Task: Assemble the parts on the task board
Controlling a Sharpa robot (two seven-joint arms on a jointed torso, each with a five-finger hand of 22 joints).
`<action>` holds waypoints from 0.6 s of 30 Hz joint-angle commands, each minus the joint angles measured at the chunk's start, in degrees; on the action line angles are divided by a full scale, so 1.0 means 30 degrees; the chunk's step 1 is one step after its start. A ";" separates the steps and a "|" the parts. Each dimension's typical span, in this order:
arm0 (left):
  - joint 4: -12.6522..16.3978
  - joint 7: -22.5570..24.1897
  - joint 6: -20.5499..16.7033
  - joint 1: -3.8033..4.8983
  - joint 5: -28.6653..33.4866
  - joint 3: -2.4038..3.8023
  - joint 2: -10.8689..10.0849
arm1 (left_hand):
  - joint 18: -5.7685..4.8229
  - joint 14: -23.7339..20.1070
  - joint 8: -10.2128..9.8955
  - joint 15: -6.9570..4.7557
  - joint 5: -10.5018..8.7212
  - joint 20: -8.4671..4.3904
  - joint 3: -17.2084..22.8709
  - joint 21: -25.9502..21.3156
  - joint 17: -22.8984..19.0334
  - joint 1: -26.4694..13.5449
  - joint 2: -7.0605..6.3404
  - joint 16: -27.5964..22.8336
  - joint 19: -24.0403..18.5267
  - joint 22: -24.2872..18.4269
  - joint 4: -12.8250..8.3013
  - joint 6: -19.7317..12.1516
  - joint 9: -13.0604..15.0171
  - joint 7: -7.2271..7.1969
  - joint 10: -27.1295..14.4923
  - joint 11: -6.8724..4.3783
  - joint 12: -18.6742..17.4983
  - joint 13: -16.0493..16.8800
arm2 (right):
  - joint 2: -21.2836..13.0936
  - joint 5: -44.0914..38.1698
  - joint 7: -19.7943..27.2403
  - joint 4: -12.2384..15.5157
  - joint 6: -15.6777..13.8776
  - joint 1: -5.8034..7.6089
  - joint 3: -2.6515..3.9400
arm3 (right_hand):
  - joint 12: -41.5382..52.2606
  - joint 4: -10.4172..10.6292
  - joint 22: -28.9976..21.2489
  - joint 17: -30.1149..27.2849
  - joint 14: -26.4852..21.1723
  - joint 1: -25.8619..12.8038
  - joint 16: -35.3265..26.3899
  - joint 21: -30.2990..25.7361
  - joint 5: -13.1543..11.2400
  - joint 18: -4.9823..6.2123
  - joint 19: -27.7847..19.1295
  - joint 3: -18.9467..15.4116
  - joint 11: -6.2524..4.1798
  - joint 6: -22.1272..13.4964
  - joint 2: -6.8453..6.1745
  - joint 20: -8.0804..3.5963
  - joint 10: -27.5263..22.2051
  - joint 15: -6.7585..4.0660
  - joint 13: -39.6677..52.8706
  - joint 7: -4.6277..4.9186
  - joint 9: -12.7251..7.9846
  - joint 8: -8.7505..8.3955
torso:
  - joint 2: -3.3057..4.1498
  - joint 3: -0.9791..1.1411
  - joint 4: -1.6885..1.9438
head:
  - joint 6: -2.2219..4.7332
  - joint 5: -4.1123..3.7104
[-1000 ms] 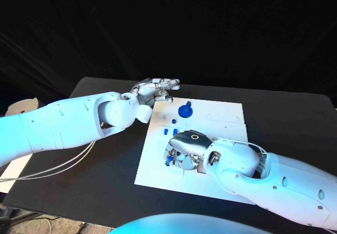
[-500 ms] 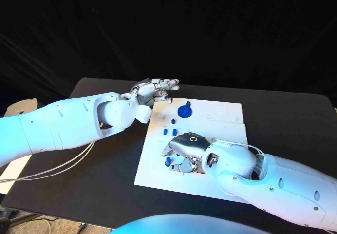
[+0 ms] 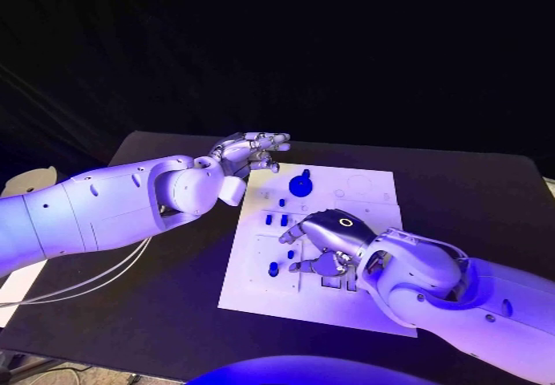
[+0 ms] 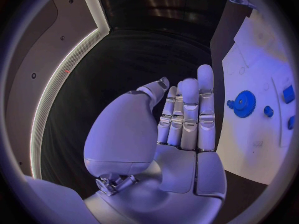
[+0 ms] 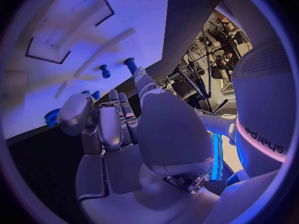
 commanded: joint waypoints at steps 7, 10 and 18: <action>0.0257 0.0057 0.0265 0.0011 -0.0140 0.0003 -0.0231 | 0.0223 -0.0149 0.0091 0.0017 0.0081 0.0061 -0.0058 -0.0085 -0.0126 -0.0015 0.0222 0.0049 0.0059 -0.0062 -0.0088 -0.0116 0.0007 0.0047 -0.0174 -0.0047 0.0195 0.0005 | -0.4702 0.6011 -0.2528 0.1863 -0.1887 0.0743 0.0236 | 0.3173 0.0700 0.1982 0.2058 0.1089 -0.0571 0.1486 0.1408 0.1086 -0.0213 0.0865 -0.0410 -0.1415 0.2264 0.0407 -0.0934 0.6771 -0.1037 0.1457 -0.0865 0.0310 0.1062 | -0.0125 -0.0144 -0.0319 | 0.0476 -0.1317; 0.0374 0.0067 0.0243 0.0011 -0.0188 0.0002 -0.0322 | 0.0223 -0.0149 0.0091 0.0017 0.0081 0.0061 -0.0058 -0.0085 -0.0126 -0.0015 0.0222 0.0049 0.0059 -0.0062 -0.0088 -0.0116 0.0007 0.0047 -0.0174 -0.0047 0.0195 0.0005 | -0.6104 0.6976 -0.4092 0.2489 -0.1780 0.0588 0.0156 | 0.4746 0.1310 0.2632 0.2593 0.1197 -0.1496 0.1909 0.1909 0.2046 -0.0357 0.1173 -0.1070 -0.1840 0.2370 0.0113 -0.1414 0.8460 -0.1453 0.2818 -0.1263 0.0344 0.1258 | -0.0148 -0.0134 -0.0495 | 0.0584 -0.1592; 0.0532 0.0069 0.0243 0.0013 -0.0223 0.0000 -0.0397 | 0.0223 -0.0149 0.0091 0.0017 0.0081 0.0061 -0.0058 -0.0085 -0.0126 -0.0015 0.0222 0.0049 0.0059 -0.0062 -0.0088 -0.0116 0.0007 0.0047 -0.0174 -0.0047 0.0195 0.0005 | -0.7836 0.7205 -0.6702 0.3567 -0.1856 -0.0172 -0.0069 | 1.9747 0.2817 0.4419 0.5074 0.1481 -0.2605 0.3609 0.3153 0.4423 -0.0710 0.1680 -0.3748 -0.2046 0.1911 0.0747 -0.1641 0.8483 -0.1677 1.9584 -0.1471 0.0717 0.2440 | -0.0218 -0.0133 -0.0812 | 0.0687 -0.1931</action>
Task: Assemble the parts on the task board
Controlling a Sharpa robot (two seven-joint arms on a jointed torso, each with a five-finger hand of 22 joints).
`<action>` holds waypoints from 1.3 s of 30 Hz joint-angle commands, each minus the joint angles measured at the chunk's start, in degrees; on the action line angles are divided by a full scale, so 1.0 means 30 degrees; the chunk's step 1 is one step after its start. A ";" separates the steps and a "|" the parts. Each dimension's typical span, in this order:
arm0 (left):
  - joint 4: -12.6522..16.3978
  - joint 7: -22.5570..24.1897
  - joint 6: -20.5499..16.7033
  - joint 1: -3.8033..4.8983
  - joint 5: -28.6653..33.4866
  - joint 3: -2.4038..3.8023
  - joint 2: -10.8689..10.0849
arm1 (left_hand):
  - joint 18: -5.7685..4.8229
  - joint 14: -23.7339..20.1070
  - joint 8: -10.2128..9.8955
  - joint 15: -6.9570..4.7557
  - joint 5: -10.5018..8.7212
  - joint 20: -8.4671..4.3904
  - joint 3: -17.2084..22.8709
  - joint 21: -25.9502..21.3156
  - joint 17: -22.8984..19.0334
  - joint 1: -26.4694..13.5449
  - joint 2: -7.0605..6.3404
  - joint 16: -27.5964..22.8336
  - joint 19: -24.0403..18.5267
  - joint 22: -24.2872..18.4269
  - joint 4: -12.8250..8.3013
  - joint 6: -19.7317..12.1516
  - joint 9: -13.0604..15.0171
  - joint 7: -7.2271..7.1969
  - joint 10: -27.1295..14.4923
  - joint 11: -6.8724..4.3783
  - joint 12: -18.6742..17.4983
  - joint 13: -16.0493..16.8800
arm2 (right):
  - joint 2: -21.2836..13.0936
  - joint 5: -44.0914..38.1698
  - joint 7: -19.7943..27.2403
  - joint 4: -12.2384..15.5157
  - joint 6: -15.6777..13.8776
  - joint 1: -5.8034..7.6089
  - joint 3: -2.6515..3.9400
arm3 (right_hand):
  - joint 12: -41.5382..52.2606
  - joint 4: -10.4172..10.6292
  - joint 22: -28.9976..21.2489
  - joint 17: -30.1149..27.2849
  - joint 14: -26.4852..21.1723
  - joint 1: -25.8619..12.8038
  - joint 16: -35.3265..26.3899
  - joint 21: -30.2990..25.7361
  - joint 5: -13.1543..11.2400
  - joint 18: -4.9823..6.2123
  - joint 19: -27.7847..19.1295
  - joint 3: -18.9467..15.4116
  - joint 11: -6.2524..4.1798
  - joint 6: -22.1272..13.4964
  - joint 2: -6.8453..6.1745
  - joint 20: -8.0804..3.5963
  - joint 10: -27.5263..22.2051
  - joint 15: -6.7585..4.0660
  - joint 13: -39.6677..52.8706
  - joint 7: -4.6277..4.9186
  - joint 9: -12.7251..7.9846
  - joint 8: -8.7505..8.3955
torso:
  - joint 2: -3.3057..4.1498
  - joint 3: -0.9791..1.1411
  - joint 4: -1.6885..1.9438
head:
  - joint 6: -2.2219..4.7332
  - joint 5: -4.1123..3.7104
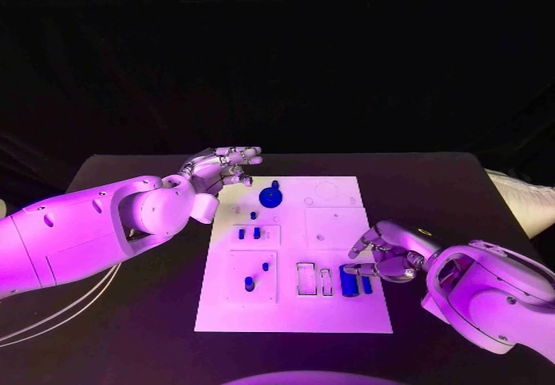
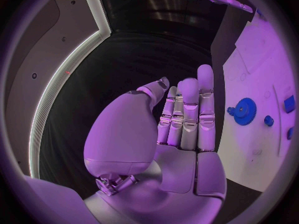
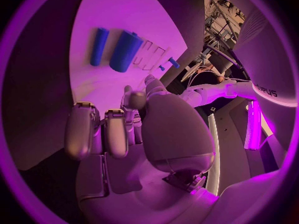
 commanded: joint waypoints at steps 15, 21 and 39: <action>0.0088 0.0083 0.0245 0.0011 -0.0149 -0.0008 -0.0055 | 0.0222 -0.0148 0.0091 0.0016 0.0081 0.0060 -0.0058 -0.0085 -0.0016 -0.0015 0.0223 0.0049 0.0060 -0.0018 -0.0088 -0.0116 0.0007 0.0048 -0.0104 0.0022 0.0049 0.0004 | 0.0066 -0.0448 -0.3688 0.0333 0.0166 -0.0607 -0.0117 | 0.5812 0.0193 0.1539 0.3391 0.1728 -0.0398 0.1246 0.1033 0.0349 -0.0411 0.0511 -0.1853 0.0133 -0.0527 0.0980 -0.0031 0.0495 0.0116 0.6833 0.0011 0.0731 0.1271 | -0.0064 0.0013 -0.0204 | -0.0274 0.0034; 0.0103 0.0072 0.0260 0.0011 -0.0149 -0.0014 -0.0087 | 0.0222 -0.0157 0.0102 0.0017 0.0078 0.0061 -0.0083 -0.0098 -0.0042 -0.0018 0.0228 0.0056 0.0065 -0.0030 -0.0096 -0.0110 0.0009 0.0047 -0.0107 0.0021 0.0080 0.0006 | 0.0522 -0.0843 -0.3730 0.0114 0.0546 -0.0799 -0.0127 | 0.5904 0.0188 0.1597 0.3453 0.1736 -0.0379 0.1282 0.1072 0.0274 -0.0421 0.0518 -0.1962 0.0136 -0.0569 0.1012 -0.0022 0.0505 0.0123 0.6971 0.0012 0.0802 0.1357 | -0.0057 0.0003 -0.0230 | -0.0322 0.0098; 0.0107 0.0031 0.0309 0.0011 -0.0149 -0.0019 -0.0114 | 0.0222 -0.0157 0.0102 0.0017 0.0078 0.0061 -0.0083 -0.0098 -0.0042 -0.0018 0.0228 0.0056 0.0065 -0.0030 -0.0096 -0.0110 0.0009 0.0047 -0.0107 0.0021 0.0080 0.0006 | 0.2099 -0.1257 -0.3738 -0.1082 0.1494 -0.1581 -0.0133 | 0.6089 0.0092 0.1695 0.3530 0.1741 0.0006 0.1326 0.1135 0.0133 -0.0433 0.0507 -0.2126 0.0130 -0.0595 0.1156 -0.0004 0.0524 0.0129 0.7278 -0.0007 0.1016 0.1632 | -0.0044 0.0002 -0.0205 | -0.0418 0.0293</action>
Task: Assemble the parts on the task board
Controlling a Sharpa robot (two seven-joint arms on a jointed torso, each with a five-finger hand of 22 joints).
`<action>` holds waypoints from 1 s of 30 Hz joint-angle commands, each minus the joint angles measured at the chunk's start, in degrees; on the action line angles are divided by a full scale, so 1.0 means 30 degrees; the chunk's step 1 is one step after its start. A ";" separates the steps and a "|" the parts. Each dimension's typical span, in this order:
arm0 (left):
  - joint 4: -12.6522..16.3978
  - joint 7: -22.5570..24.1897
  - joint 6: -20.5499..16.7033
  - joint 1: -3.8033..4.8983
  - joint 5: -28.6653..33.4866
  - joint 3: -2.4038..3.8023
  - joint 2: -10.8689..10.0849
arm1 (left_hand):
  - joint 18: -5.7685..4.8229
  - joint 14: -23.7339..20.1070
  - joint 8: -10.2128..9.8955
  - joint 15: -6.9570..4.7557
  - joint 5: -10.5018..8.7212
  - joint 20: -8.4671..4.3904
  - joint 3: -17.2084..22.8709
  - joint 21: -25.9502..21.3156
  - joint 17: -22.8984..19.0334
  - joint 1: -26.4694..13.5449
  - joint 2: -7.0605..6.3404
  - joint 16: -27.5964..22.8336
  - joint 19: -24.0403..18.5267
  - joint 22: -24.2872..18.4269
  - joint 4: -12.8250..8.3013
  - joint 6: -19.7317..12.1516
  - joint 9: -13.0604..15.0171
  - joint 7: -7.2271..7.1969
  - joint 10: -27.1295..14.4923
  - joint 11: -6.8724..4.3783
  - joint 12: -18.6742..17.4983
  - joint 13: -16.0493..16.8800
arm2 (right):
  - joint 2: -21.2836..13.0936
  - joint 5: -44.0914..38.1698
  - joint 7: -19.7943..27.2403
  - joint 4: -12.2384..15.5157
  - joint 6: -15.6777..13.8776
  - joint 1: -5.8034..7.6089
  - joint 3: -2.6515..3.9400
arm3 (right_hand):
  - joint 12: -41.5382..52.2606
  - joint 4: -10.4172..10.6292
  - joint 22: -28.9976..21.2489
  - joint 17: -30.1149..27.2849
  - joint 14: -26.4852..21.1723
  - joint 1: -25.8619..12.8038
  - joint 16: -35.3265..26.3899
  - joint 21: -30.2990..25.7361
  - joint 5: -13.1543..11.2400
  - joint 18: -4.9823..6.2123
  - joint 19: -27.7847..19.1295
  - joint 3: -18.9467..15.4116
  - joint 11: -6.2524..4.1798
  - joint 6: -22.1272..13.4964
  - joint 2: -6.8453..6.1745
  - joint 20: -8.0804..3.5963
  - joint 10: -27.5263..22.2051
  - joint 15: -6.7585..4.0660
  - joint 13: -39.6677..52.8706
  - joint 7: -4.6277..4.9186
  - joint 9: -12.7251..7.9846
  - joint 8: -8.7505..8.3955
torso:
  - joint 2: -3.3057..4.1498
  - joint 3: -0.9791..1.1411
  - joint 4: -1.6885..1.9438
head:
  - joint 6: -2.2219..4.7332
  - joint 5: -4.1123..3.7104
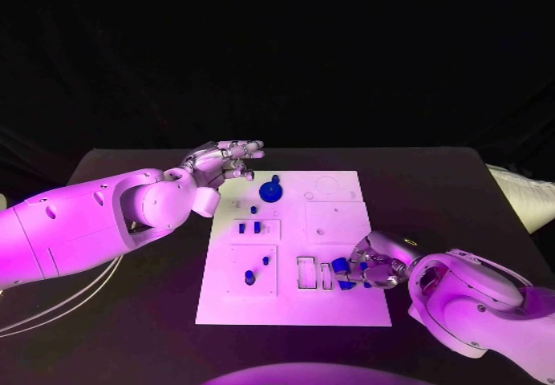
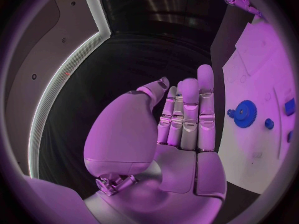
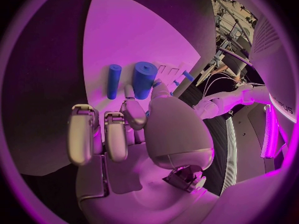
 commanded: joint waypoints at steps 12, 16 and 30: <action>0.0038 0.0036 0.0322 0.0010 -0.0055 0.0000 -0.0019 | 0.0222 -0.0157 0.0102 0.0016 0.0078 0.0061 -0.0029 -0.0098 -0.0020 -0.0018 0.0228 0.0056 0.0064 -0.0024 -0.0042 -0.0110 0.0010 0.0047 -0.0108 0.0021 0.0080 0.0007 | 0.0531 -0.0353 -0.0336 -0.0624 0.0755 -0.0514 -0.0161 | 0.3541 -0.1357 0.0211 0.3643 0.1750 0.2778 0.0152 0.0221 -0.0093 -0.0355 0.0392 0.0780 -0.0431 0.0545 0.1231 -0.0102 0.0311 -0.0122 0.5737 -0.0354 0.0675 0.0848 | -0.0014 -0.0027 -0.0014 | -0.0003 0.0130; 0.0044 0.0025 0.0337 0.0010 -0.0055 -0.0003 -0.0030 | 0.0222 -0.0157 0.0102 0.0016 0.0078 0.0061 -0.0029 -0.0098 -0.0020 -0.0018 0.0228 0.0056 0.0064 -0.0024 -0.0042 -0.0110 0.0010 0.0047 -0.0108 0.0021 0.0080 0.0007 | 0.0447 0.0007 -0.0344 -0.0482 -0.0238 -0.0525 -0.0159 | 0.3527 -0.1562 0.0237 0.3656 0.1751 0.3101 0.0157 0.0237 0.0263 -0.0361 0.0396 0.1051 -0.0484 0.0538 0.1413 -0.0164 0.0313 -0.0173 0.5782 -0.0402 0.0793 0.0900 | 0.0000 -0.0012 -0.0030 | 0.0005 0.0124; 0.0044 0.0007 0.0368 0.0010 -0.0057 -0.0019 -0.0049 | 0.0222 -0.0175 0.0111 0.0017 0.0077 0.0062 -0.0058 -0.0114 -0.0073 -0.0027 0.0233 0.0052 0.0070 -0.0038 -0.0047 -0.0109 0.0011 0.0045 -0.0121 0.0020 0.0110 0.0006 | -0.0152 0.3216 0.0206 0.0804 -0.3714 -0.0352 0.0112 | 0.3454 -0.1381 0.0320 0.3715 0.1763 0.2764 0.0185 0.0289 0.1970 -0.0377 0.0421 0.1265 -0.0519 0.0433 0.1282 -0.0221 0.0353 -0.0208 0.5887 -0.0430 0.1109 0.0949 | 0.0017 -0.0014 -0.0013 | 0.0061 0.0069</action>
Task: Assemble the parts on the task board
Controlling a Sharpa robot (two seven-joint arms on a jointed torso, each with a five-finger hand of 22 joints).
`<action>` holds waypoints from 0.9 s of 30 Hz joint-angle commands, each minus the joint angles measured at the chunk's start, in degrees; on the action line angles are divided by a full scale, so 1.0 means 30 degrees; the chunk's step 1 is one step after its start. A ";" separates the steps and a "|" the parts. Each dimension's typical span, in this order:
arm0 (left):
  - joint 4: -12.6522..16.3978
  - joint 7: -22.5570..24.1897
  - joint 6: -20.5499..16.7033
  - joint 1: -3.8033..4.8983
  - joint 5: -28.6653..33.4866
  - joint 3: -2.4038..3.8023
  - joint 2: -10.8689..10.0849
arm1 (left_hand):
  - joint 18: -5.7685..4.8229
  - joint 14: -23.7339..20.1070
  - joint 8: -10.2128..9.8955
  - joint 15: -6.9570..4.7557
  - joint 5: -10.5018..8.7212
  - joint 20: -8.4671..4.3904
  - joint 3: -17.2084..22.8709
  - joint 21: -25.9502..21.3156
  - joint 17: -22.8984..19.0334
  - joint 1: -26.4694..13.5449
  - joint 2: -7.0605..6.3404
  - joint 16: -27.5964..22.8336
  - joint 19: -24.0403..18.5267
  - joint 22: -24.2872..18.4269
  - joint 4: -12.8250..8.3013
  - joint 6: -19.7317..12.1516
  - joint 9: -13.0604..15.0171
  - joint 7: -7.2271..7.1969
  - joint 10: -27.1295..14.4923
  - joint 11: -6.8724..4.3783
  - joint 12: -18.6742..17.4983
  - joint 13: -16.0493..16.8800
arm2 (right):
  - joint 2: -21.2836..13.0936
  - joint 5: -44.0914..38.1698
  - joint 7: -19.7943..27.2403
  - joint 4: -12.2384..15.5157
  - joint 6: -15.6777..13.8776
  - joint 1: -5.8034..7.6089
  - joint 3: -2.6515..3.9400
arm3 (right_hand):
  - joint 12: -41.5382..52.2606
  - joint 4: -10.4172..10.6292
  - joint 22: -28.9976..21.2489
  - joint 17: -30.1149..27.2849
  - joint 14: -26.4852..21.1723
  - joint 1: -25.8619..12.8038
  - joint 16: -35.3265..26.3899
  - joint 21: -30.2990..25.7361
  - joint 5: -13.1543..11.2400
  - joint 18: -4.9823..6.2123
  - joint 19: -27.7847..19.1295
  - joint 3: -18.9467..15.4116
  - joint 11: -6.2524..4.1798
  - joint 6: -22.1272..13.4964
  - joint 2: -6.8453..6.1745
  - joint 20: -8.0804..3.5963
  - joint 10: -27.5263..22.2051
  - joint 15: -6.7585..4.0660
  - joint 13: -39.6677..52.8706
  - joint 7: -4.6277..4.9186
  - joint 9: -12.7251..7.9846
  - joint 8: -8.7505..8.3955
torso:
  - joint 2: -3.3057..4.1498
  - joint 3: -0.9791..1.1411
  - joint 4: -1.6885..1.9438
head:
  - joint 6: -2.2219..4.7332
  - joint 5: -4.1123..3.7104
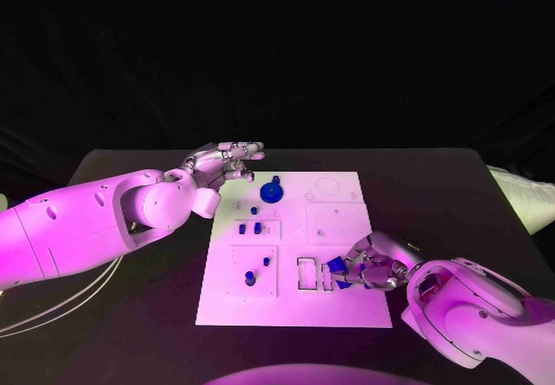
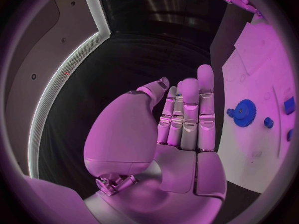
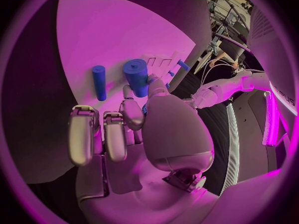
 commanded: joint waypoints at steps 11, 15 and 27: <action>0.0064 0.0051 0.0366 0.0008 -0.0051 0.0003 0.0014 | 0.0222 -0.0175 0.0112 0.0017 0.0078 0.0062 -0.0058 -0.0114 -0.0017 -0.0027 0.0233 0.0052 0.0070 -0.0017 -0.0048 -0.0109 0.0011 0.0045 -0.0121 0.0020 0.0110 0.0007 | 0.0580 0.2761 0.0393 0.0115 -0.0431 0.0066 0.0056 | 0.3408 0.0128 0.0043 0.3737 0.1734 0.1190 0.0115 0.0072 0.0828 -0.0378 0.0354 0.0212 -0.0422 -0.0015 0.1445 -0.0161 0.0476 -0.0110 0.5749 -0.0138 0.0343 0.0119 | 0.0025 -0.0003 0.0030 | -0.0013 0.0068; 0.0070 0.0049 0.0368 0.0008 -0.0051 0.0003 0.0020 | 0.0222 -0.0175 0.0112 0.0017 0.0078 0.0062 -0.0058 -0.0114 -0.0017 -0.0027 0.0233 0.0052 0.0070 -0.0017 -0.0048 -0.0109 0.0011 0.0045 -0.0121 0.0020 0.0110 0.0007 | 0.1032 0.3006 0.0335 0.0043 -0.0098 0.0069 0.0056 | 0.3394 0.0227 0.0048 0.3740 0.1735 0.1036 0.0117 0.0074 0.0813 -0.0380 0.0354 0.0184 -0.0410 -0.0013 0.1380 -0.0158 0.0484 -0.0102 0.5759 -0.0124 0.0383 0.0123 | 0.0022 -0.0014 0.0023 | -0.0019 0.0128; 0.0094 0.0051 0.0357 0.0010 -0.0051 0.0002 0.0028 | 0.0222 -0.0175 0.0112 0.0017 0.0078 0.0062 -0.0058 -0.0114 -0.0017 -0.0027 0.0233 0.0052 0.0070 -0.0017 -0.0048 -0.0109 0.0011 0.0045 -0.0121 0.0020 0.0110 0.0007 | 0.1812 0.3189 -0.0056 -0.0300 0.0190 0.0099 0.0053 | 0.3384 0.0648 0.0071 0.3757 0.1739 0.0464 0.0124 0.0084 0.0678 -0.0383 0.0358 0.0098 -0.0394 0.0010 0.1317 -0.0143 0.0526 -0.0083 0.5814 -0.0119 0.0513 0.0140 | 0.0033 -0.0022 -0.0007 | -0.0046 0.0287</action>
